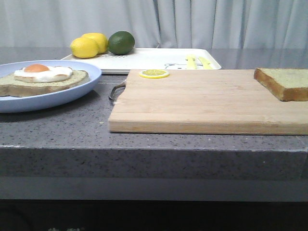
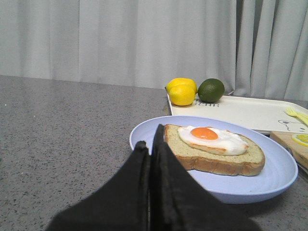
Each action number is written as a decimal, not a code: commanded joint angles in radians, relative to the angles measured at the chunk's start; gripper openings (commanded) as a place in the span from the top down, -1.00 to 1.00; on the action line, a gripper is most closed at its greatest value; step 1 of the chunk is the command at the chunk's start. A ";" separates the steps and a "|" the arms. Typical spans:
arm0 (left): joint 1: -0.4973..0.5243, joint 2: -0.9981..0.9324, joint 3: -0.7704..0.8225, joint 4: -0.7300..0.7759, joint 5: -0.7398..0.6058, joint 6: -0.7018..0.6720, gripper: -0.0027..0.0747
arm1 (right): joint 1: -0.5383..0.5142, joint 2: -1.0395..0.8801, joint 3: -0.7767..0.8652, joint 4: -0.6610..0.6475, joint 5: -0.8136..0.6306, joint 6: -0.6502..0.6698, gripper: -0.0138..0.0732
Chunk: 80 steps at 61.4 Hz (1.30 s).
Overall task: Place bread and move sandwich to tray
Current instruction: 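Lower the right gripper over the plain bread slice on the cutting board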
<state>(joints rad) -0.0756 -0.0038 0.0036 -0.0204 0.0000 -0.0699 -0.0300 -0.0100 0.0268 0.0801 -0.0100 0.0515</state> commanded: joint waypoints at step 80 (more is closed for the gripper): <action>0.000 0.158 -0.564 0.012 0.215 -0.003 0.98 | -0.007 0.169 -0.567 -0.053 0.404 -0.002 0.84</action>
<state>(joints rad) -0.0756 0.0847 -0.4462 -0.0119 0.1845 -0.0699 -0.0300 0.0810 -0.4407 0.0487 0.4019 0.0515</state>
